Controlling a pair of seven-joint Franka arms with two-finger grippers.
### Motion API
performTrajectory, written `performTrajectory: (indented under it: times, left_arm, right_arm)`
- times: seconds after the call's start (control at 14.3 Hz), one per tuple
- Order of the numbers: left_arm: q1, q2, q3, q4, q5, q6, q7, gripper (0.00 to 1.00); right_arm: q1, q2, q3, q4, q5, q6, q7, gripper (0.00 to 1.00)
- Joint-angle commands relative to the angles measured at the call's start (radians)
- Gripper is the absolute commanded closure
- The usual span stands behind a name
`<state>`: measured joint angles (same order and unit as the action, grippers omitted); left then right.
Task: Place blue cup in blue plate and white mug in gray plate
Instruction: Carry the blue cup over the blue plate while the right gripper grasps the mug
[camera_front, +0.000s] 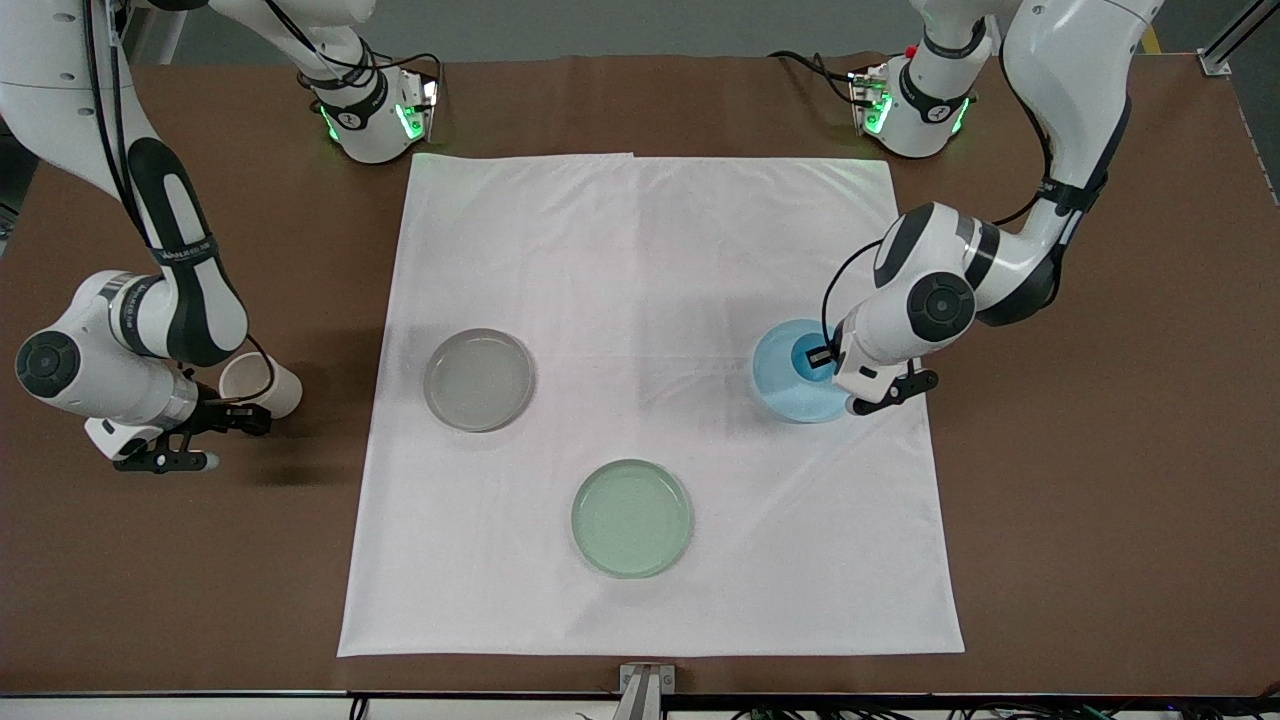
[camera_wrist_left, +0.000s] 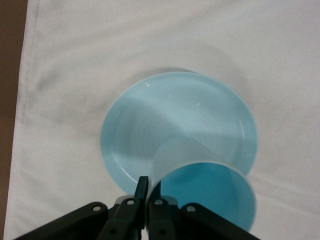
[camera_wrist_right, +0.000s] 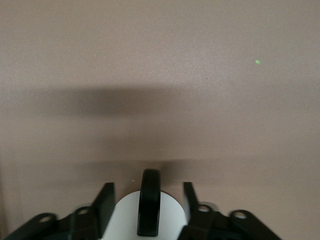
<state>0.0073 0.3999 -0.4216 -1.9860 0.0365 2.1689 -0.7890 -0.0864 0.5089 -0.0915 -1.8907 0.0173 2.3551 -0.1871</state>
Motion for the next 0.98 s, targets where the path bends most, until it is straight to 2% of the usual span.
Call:
performTrajectory:
  times: [0.0, 0.14, 0.49, 0.91]
  left_arm:
    - [0.005, -0.029, -0.003, -0.039, 0.029, 0.003, -0.010, 0.99]
    - [0.010, -0.020, -0.003, -0.040, 0.054, 0.006, -0.013, 0.99]
    - [0.028, 0.003, -0.002, -0.043, 0.056, 0.051, -0.016, 0.99]
    - [0.028, 0.013, -0.002, -0.046, 0.060, 0.087, -0.016, 0.97]
  right_arm:
    - [-0.013, 0.002, 0.010, 0.004, 0.015, -0.005, -0.018, 0.48]
    - [-0.013, 0.005, 0.009, 0.002, 0.015, -0.005, -0.020, 0.54]
    - [-0.015, 0.008, 0.009, 0.002, 0.015, -0.008, -0.020, 0.63]
    - [-0.013, 0.007, 0.010, 0.004, 0.015, -0.010, -0.020, 0.87]
